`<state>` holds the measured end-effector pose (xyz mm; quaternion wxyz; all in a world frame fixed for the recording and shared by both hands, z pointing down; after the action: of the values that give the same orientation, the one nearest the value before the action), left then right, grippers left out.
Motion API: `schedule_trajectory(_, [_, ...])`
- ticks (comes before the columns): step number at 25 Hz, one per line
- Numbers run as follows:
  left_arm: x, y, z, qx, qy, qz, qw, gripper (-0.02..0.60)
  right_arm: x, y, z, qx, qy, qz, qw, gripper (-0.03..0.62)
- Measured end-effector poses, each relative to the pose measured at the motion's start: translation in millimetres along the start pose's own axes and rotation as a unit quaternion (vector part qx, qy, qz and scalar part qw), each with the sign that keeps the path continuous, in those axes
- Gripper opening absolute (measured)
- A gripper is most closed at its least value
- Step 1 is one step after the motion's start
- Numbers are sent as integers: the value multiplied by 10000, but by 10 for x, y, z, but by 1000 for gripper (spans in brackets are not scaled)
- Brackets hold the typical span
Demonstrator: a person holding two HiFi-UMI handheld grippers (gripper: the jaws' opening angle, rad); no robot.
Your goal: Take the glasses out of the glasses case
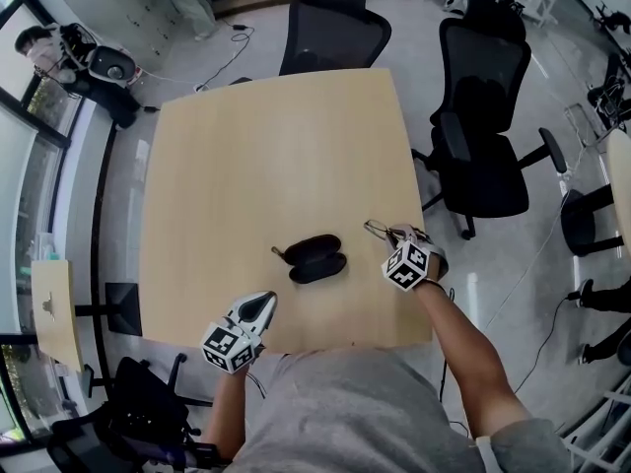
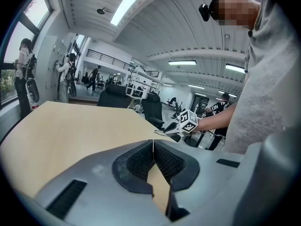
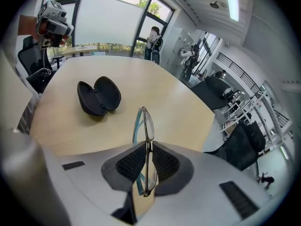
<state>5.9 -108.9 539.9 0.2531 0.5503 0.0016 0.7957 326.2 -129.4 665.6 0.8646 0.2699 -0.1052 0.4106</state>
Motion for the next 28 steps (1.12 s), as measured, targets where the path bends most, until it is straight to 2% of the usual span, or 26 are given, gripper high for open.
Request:
schedule_trajectory(6, [-12,-115,11,-26,67,-28,10000,6,174,-36,51,-67,134,70,9999,44])
schedule_trajectory(17, [7,123,86,-43,29,-145,9999,6,150,-47,433,85,314,-43,9995,44])
schedule_trajectory(22, [-1,129,109,-72,-25,-191,9998,6,228,-87,525,177,466,-231,9985,44])
schedule_trajectory(28, [21,157,60,-116,-40,-199,9997,6,285,-23,581,346,593,-706,9951,44])
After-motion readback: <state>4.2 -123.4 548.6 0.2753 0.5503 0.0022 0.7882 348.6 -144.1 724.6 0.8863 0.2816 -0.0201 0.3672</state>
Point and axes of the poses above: the fingertips, and each gripper's own axes: z forward along the fingers, y to its left, x out of its underside, the point moved 1 cm from there along -z, backward along the fingers, and after that the axes turned 2 degrees about y, right-handed, at the moved point
